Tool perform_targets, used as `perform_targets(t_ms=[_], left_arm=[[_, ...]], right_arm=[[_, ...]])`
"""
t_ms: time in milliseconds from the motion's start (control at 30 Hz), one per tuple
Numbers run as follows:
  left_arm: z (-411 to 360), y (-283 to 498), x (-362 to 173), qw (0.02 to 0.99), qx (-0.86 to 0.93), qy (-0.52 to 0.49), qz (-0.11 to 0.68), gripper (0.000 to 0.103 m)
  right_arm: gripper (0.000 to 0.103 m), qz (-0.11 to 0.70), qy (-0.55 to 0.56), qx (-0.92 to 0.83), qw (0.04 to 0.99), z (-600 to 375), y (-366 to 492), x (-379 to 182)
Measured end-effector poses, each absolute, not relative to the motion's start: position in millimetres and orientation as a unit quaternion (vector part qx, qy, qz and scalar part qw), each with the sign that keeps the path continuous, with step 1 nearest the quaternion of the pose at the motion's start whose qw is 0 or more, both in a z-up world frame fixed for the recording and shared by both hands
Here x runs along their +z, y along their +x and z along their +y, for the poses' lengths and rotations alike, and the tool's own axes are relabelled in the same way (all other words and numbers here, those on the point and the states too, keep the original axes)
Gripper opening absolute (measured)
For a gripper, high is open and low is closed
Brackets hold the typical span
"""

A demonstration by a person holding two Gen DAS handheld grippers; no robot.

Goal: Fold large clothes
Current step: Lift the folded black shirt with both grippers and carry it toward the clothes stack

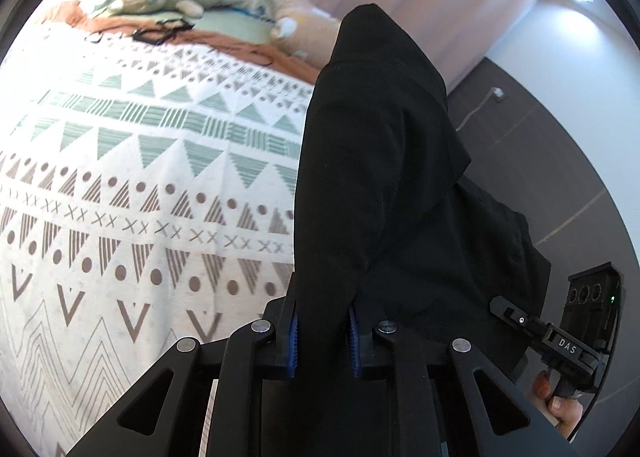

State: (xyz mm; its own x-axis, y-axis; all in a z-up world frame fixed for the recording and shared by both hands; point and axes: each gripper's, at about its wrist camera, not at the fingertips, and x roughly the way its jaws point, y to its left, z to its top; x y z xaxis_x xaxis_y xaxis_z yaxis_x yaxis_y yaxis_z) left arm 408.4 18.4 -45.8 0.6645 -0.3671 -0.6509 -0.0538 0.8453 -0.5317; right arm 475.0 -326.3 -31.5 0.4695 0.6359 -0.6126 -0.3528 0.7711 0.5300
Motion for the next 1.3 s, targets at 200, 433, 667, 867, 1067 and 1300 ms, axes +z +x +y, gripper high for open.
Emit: perform_targets(t_ms=[200, 433, 667, 867, 1067, 1300], left_arm=[[-0.9, 385.8, -17.8, 0.882, -0.119, -0.261, 0.374, 0.019], [-32.5, 369.7, 22.4, 0.888, -0.162, -0.248, 0.353, 0.019], [-92.2, 360.8, 56.6, 0.886, -0.203, -0.237, 0.342, 0.019], [-153.0, 361.3, 80.4, 0.883, -0.241, -0.221, 0.338, 0.019], [-218.5, 370.2, 95.6, 0.873, -0.278, -0.209, 0.342, 0.019], [-290.0, 380.9, 96.8, 0.854, -0.318, -0.208, 0.354, 0.019]], right_arm=[[0.012, 0.389, 0.16, 0.28, 0.863, -339.3, 440.1, 8.9], [0.012, 0.36, 0.137, 0.27, 0.882, -376.6, 406.7, 54.5], [0.012, 0.34, 0.12, 0.244, 0.9, -437.5, 388.3, 94.8], [0.012, 0.318, 0.112, 0.219, 0.916, -496.0, 375.6, 117.7], [0.012, 0.304, 0.108, 0.183, 0.929, -557.2, 364.3, 134.4], [0.012, 0.301, 0.105, 0.14, 0.937, -619.8, 357.8, 142.5]])
